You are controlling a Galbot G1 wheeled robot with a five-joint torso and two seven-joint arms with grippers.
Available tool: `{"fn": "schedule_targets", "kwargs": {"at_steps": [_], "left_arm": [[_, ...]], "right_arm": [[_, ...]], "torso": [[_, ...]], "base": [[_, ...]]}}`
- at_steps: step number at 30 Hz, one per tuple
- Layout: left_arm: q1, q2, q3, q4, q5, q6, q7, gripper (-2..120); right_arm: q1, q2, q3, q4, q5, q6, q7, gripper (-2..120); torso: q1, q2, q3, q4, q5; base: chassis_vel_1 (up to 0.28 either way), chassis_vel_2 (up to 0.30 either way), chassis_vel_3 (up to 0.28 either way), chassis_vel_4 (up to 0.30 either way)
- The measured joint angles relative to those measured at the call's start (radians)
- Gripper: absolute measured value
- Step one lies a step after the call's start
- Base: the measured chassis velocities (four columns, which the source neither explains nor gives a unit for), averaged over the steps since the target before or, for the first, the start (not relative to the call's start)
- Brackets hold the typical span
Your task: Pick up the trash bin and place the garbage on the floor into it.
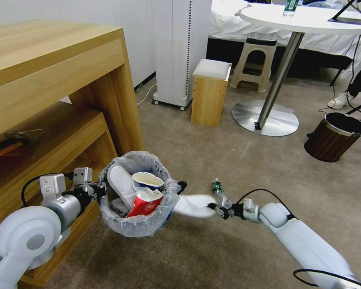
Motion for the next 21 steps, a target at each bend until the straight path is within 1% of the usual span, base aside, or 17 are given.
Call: {"fn": "schedule_targets", "kwargs": {"at_steps": [1,3,4,5,7,8,11,12,14,17,19,20,21], "left_arm": [[0.000,0.000,0.000,0.000,0.000,0.000,0.000,0],[0.001,0.000,0.003,-0.002,0.002,0.000,0.000,0],[0.003,0.001,0.003,-0.005,0.002,0.000,0.000,0],[0.003,0.001,0.003,-0.005,0.002,0.000,0.000,0],[0.007,0.006,0.003,-0.009,0.003,0.000,0.001,0],[0.007,0.006,0.003,-0.009,0.003,0.000,0.001,0],[0.012,0.010,0.001,-0.012,0.003,0.000,0.001,0],[0.012,0.010,0.001,-0.012,0.003,0.000,0.001,0],[0.014,0.011,0.003,-0.014,0.003,0.000,0.003,0],[0.014,0.010,0.006,-0.017,0.003,0.000,0.004,0],[0.015,0.010,0.010,-0.023,0.002,0.000,0.018,0],[0.015,0.010,0.010,-0.023,0.002,0.000,0.018,0],[0.017,0.011,0.011,-0.025,0.002,0.000,0.031,0]], "right_arm": [[0.000,0.000,0.000,0.000,0.000,0.000,0.000,0],[-0.016,-0.014,0.015,0.035,0.021,-0.008,0.072,0],[-0.022,-0.019,0.025,0.049,0.040,-0.015,0.124,0],[-0.022,-0.019,0.025,0.049,0.040,-0.015,0.124,0],[-0.025,-0.022,0.043,0.065,0.082,-0.017,0.197,0],[-0.025,-0.022,0.043,0.065,0.082,-0.017,0.197,0],[-0.013,-0.022,0.049,0.088,0.181,-0.009,0.269,0],[-0.013,-0.022,0.049,0.088,0.181,-0.009,0.269,0],[0.016,-0.016,0.047,0.111,0.256,0.001,0.329,0],[0.036,-0.012,0.045,0.121,0.283,0.002,0.355,0],[0.076,-0.003,0.043,0.134,0.314,0.002,0.392,0],[0.076,-0.003,0.043,0.134,0.314,0.002,0.392,0],[0.095,0.001,0.043,0.137,0.320,0.000,0.409,0]], "torso": [[0.000,0.000,0.000,0.0000,0.0000],[0.000,0.000,0.000,0.0000,0.0000],[0.000,0.000,0.000,0.0000,0.0001],[0.000,0.000,0.000,0.0000,0.0001],[0.000,0.000,0.000,-0.0001,0.0000],[0.000,0.000,0.000,-0.0001,0.0000],[0.000,0.000,0.000,-0.0001,0.0001],[0.000,0.000,0.000,-0.0001,0.0001],[0.000,0.000,0.000,0.0000,-0.0002],[0.000,0.000,0.000,0.0001,-0.0001],[0.000,0.000,0.000,0.0000,-0.0002],[0.000,0.000,0.000,0.0000,-0.0002],[0.000,0.000,0.000,0.0000,-0.0001]], "base": [[0.000,0.000,0.000,0.000],[0.000,0.000,0.000,0.000],[0.000,0.000,0.000,0.000],[0.000,0.000,0.000,0.000],[0.000,0.000,0.000,0.000],[0.000,0.000,0.000,0.000],[0.000,0.000,0.000,0.000],[0.000,0.000,0.000,0.000],[0.000,0.000,0.000,0.000],[0.000,0.000,0.000,0.000],[0.000,0.000,0.000,0.000],[0.000,0.000,0.000,0.000],[0.000,0.000,0.000,0.000]]}}
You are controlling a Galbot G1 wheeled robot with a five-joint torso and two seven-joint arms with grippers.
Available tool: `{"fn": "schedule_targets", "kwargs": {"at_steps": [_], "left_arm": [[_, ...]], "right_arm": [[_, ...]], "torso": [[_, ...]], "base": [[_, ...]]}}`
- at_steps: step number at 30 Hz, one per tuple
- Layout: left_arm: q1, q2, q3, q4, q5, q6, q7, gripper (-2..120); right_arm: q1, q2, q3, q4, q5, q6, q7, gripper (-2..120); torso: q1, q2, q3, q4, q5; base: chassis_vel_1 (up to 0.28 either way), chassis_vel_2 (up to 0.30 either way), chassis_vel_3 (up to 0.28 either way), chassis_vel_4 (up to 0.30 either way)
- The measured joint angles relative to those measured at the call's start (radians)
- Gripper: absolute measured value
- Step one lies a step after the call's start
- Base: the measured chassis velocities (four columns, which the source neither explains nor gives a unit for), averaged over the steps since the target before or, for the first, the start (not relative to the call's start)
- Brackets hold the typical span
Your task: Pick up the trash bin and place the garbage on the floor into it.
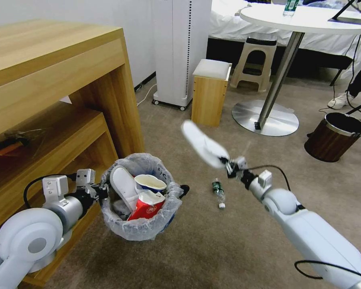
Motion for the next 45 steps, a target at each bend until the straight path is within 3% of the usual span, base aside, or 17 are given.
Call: {"fn": "schedule_targets", "kwargs": {"at_steps": [6,9,12,19,33,45], "left_arm": [[0.003,0.007,0.001,-0.005,-0.001,-0.001,0.028,0],[0.001,0.007,0.008,-0.004,0.000,-0.002,0.032,0],[-0.006,0.005,0.030,0.006,0.006,-0.007,0.060,0],[-0.017,0.003,0.044,0.012,0.010,-0.009,0.074,0],[-0.033,0.000,0.047,0.036,0.009,-0.015,0.096,0],[-0.041,0.009,0.033,0.048,0.008,-0.017,0.103,0]], "right_arm": [[0.060,0.016,0.000,0.007,0.056,0.029,0.024,0],[0.078,0.025,-0.003,0.024,0.133,0.077,-0.011,0],[0.092,0.034,-0.022,0.091,0.273,0.140,-0.143,0],[0.115,0.053,-0.082,0.177,0.351,0.157,-0.307,0],[0.161,0.119,-0.209,0.174,0.371,0.151,-0.539,0],[0.163,0.158,-0.251,0.097,0.353,0.150,-0.631,0]], "torso": [[0.000,0.000,0.000,0.0000,0.0000],[0.000,0.000,0.000,0.0000,0.0000],[0.000,0.000,0.000,-0.0001,-0.0002],[0.000,0.000,0.000,-0.0001,-0.0002],[0.000,0.000,0.000,-0.0001,-0.0001],[0.000,0.000,0.000,-0.0001,-0.0001]], "base": [[0.000,0.000,0.000,0.000],[0.000,0.000,0.000,0.000],[0.000,0.000,0.000,0.000],[0.000,0.000,0.000,0.000],[0.000,0.000,0.000,0.000],[0.000,0.000,0.000,0.000]]}}
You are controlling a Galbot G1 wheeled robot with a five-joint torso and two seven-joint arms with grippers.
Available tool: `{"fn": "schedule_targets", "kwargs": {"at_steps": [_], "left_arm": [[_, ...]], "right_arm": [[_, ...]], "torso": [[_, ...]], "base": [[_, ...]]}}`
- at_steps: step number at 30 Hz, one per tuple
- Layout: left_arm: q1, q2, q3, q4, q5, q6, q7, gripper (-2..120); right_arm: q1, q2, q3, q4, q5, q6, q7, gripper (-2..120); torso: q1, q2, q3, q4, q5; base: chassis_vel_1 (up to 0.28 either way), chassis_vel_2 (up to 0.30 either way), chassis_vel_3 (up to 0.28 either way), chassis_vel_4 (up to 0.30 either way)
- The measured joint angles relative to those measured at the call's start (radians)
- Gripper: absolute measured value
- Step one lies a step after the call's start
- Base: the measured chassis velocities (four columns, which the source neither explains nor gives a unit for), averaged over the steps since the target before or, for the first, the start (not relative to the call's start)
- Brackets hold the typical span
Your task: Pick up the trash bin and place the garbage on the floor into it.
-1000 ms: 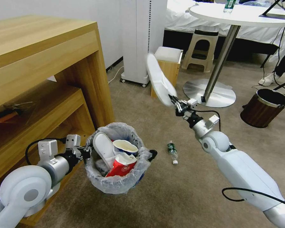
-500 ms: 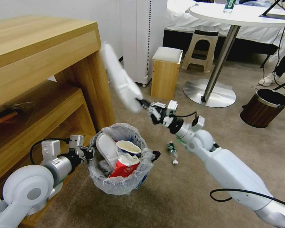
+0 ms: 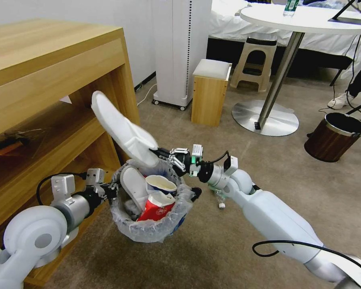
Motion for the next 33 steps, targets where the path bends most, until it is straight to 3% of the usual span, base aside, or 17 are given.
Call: {"fn": "schedule_targets", "kwargs": {"at_steps": [16,19,23,26,33], "left_arm": [[0.001,-0.003,-0.003,0.002,0.000,-0.002,0.006,0],[0.003,-0.003,-0.002,0.002,0.005,-0.003,0.006,0],[0.003,-0.003,-0.002,0.002,0.006,-0.003,0.006,0],[0.003,-0.002,-0.002,0.000,0.006,-0.003,0.006,0],[0.006,-0.001,-0.002,-0.002,0.009,-0.003,0.005,0]], "right_arm": [[-0.018,-0.007,-0.009,-0.015,-0.029,0.003,-0.006,2],[-0.023,-0.015,-0.005,-0.011,-0.033,0.004,-0.004,18],[-0.025,-0.019,-0.003,-0.008,-0.033,0.005,-0.004,25],[-0.027,-0.024,0.000,-0.004,-0.033,0.005,-0.004,41],[-0.027,-0.028,0.006,0.001,-0.033,0.005,-0.003,67]], "torso": [[0.000,0.000,0.000,0.0000,0.0000],[0.000,0.000,0.000,0.0000,0.0000],[0.000,0.000,0.000,0.0000,0.0000],[0.000,0.000,0.000,0.0000,0.0000],[0.000,0.000,0.000,0.0000,0.0001]], "base": [[0.000,0.000,0.000,0.000],[0.000,0.000,0.000,0.000],[0.000,0.000,0.000,0.000],[0.000,0.000,0.000,0.000],[0.000,0.000,0.000,0.000]]}}
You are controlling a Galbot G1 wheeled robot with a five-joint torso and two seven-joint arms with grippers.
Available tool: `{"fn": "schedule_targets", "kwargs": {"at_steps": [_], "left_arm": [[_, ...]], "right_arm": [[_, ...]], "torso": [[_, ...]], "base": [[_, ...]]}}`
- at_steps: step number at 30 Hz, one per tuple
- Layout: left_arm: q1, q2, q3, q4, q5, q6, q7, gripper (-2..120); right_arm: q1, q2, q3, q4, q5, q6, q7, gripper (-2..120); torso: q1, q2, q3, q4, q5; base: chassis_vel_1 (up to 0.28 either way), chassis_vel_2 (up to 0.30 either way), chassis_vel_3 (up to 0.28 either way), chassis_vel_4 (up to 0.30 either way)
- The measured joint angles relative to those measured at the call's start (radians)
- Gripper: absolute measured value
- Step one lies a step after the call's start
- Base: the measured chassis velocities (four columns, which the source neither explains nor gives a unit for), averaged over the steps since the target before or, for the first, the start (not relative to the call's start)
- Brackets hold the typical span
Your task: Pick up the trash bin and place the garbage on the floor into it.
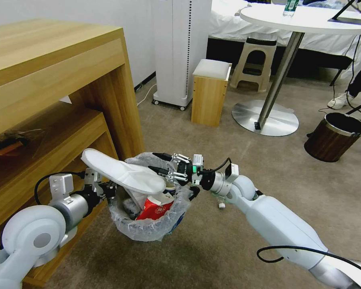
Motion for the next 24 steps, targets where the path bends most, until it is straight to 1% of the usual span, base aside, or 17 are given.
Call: {"fn": "schedule_targets", "kwargs": {"at_steps": [1,3,4,6,8,9,15,16,17,18,19,21,22,24], "left_arm": [[0.000,0.001,0.000,-0.002,0.000,0.000,0.000,0],[0.000,0.001,-0.001,-0.003,0.000,0.000,0.000,0],[0.000,0.001,-0.001,-0.003,0.000,0.000,0.000,0],[0.000,0.003,-0.002,-0.003,0.000,0.000,-0.001,0],[0.000,0.003,-0.002,-0.003,0.001,0.000,-0.001,0],[-0.002,0.003,-0.003,-0.001,0.004,0.000,-0.002,0],[-0.006,0.004,-0.004,0.010,0.022,-0.007,-0.006,0],[-0.007,0.004,-0.004,0.013,0.029,-0.009,-0.011,0],[-0.007,0.006,-0.007,0.016,0.034,-0.013,-0.022,0],[-0.007,0.006,-0.007,0.016,0.034,-0.013,-0.022,0],[-0.003,0.007,-0.010,0.016,0.034,-0.013,-0.027,0],[0.001,0.008,-0.011,0.008,0.034,-0.013,-0.044,0],[0.001,0.008,-0.011,0.008,0.034,-0.013,-0.044,0],[0.002,0.004,-0.011,0.000,0.034,-0.009,-0.068,0]], "right_arm": [[0.000,-0.002,0.002,0.002,0.000,0.000,0.000,71],[0.000,-0.002,0.003,0.003,0.000,0.000,0.000,73],[0.000,-0.003,0.003,0.004,0.000,0.000,0.000,76],[-0.002,-0.005,0.006,0.007,0.000,0.000,0.000,90],[-0.002,-0.006,0.006,0.007,0.000,0.000,0.000,90],[-0.004,-0.015,0.013,0.015,0.001,0.002,0.000,98],[-0.017,-0.039,0.044,0.038,0.004,0.005,0.017,100],[-0.023,-0.045,0.053,0.049,0.006,0.006,0.048,100],[-0.038,-0.062,0.071,0.082,0.007,0.006,0.152,100],[-0.038,-0.062,0.071,0.082,0.007,0.006,0.152,100],[-0.052,-0.077,0.088,0.115,0.012,-0.008,0.257,100],[-0.073,-0.095,0.122,0.154,0.006,-0.041,0.413,100],[-0.073,-0.095,0.122,0.154,0.006,-0.041,0.413,100],[-0.098,-0.109,0.160,0.180,-0.026,-0.062,0.542,100]], "torso": [[0.000,0.000,0.000,0.0000,0.0000],[0.000,0.000,0.000,0.0000,0.0000],[0.000,0.000,0.000,0.0000,0.0000],[0.000,0.000,0.000,0.0000,0.0000],[0.000,0.000,0.000,0.0000,0.0000],[0.000,0.000,0.000,0.0000,0.0000],[0.000,0.000,0.000,0.0000,0.0000],[0.000,0.000,0.000,0.0000,0.0000],[0.000,0.000,0.000,0.0000,0.0000],[0.000,0.000,0.000,0.0000,0.0000],[0.000,0.000,0.000,0.0000,0.0001],[0.000,0.000,0.000,0.0000,0.0000],[0.000,0.000,0.000,0.0000,0.0000],[0.000,0.000,0.000,0.0000,0.0000]], "base": [[0.000,0.000,0.000,0.000],[0.000,0.000,0.000,0.000],[0.000,0.000,0.000,0.000],[0.000,0.000,0.000,0.000],[0.000,0.000,0.000,0.000],[0.000,0.000,0.000,0.000],[0.000,0.000,0.000,0.000],[0.000,0.000,0.000,0.000],[0.000,0.000,0.000,0.000],[0.000,0.000,0.000,0.000],[0.000,0.000,0.000,0.000],[0.000,0.000,0.000,0.000],[0.000,0.000,0.000,0.000],[0.000,0.000,0.000,0.000]]}}
